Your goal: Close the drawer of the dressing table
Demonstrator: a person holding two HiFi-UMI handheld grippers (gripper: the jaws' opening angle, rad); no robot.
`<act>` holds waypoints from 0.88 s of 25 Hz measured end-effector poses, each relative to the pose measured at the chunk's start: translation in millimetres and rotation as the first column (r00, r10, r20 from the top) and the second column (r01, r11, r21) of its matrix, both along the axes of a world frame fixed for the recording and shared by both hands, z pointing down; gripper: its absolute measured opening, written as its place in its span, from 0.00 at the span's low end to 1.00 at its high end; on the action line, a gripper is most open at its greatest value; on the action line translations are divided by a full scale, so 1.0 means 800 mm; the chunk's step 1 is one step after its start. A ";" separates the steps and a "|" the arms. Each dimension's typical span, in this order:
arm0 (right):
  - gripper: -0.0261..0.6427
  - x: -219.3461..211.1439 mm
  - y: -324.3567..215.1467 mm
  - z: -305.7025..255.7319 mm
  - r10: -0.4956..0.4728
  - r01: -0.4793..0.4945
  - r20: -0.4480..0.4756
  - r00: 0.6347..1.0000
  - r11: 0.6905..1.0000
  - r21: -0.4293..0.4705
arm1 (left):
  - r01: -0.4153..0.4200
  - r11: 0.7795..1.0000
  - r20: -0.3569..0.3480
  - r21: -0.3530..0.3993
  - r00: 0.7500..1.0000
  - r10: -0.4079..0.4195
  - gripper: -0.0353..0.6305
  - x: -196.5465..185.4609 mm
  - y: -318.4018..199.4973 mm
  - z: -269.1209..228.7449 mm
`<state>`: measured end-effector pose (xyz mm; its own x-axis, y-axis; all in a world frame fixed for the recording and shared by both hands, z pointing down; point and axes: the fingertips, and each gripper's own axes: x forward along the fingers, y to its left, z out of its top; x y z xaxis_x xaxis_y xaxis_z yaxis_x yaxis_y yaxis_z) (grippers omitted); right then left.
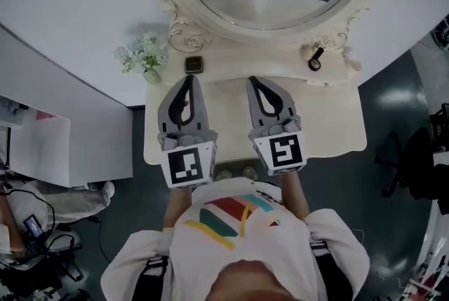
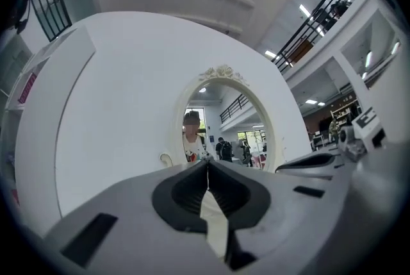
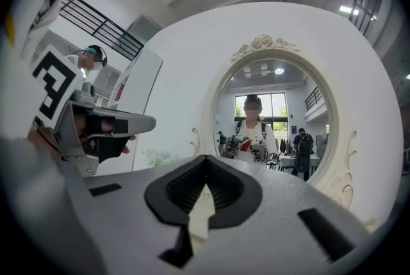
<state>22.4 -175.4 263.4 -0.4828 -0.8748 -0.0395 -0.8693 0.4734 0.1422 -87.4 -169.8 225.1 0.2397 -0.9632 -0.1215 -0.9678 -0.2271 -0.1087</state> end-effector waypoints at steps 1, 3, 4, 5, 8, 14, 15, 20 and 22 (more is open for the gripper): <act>0.04 0.001 0.002 0.002 0.002 -0.002 0.000 1.000 1.000 -0.002 | -0.003 1.000 0.000 0.002 1.000 0.003 0.06 0.002 0.003 0.001; 0.04 0.002 0.005 0.006 0.006 -0.006 -0.018 1.000 1.000 0.001 | -0.005 1.000 -0.001 -0.002 1.000 0.005 0.06 0.004 0.005 0.005; 0.04 0.001 0.007 0.008 0.006 -0.006 -0.032 0.999 1.000 0.004 | -0.003 1.000 -0.003 -0.006 1.000 0.003 0.06 0.004 0.006 0.006; 0.04 0.000 0.009 0.009 0.005 -0.005 -0.046 0.999 1.000 0.006 | -0.002 1.000 -0.008 -0.008 1.000 0.002 0.06 0.004 0.007 0.007; 0.04 -0.003 0.014 0.011 0.000 0.001 -0.050 0.999 1.000 0.003 | -0.002 1.000 -0.013 -0.008 1.000 0.002 0.06 0.002 0.011 0.008; 0.04 -0.002 0.019 0.011 -0.006 0.006 -0.042 0.999 1.000 0.001 | 0.017 1.000 -0.020 -0.006 1.000 -0.017 0.06 -0.003 0.014 0.012; 0.04 -0.001 0.020 0.012 -0.007 0.007 -0.039 0.999 1.000 -0.002 | 0.021 1.000 -0.030 0.015 0.999 -0.021 0.06 -0.006 0.015 0.012; 0.04 0.000 0.023 0.012 -0.006 0.007 -0.035 0.999 1.000 0.005 | 0.018 1.000 -0.029 -0.009 0.999 -0.018 0.06 -0.010 0.020 0.014; 0.04 0.000 0.024 0.012 -0.007 0.008 -0.039 0.999 1.000 0.010 | 0.024 1.000 -0.033 0.011 0.999 -0.024 0.06 -0.012 0.020 0.014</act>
<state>22.6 -156.5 272.7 -0.4908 -0.8708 -0.0293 -0.8595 0.4784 0.1802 -97.2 -153.9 236.4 0.2123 -0.9671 -0.1401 -0.9760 -0.2028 -0.0790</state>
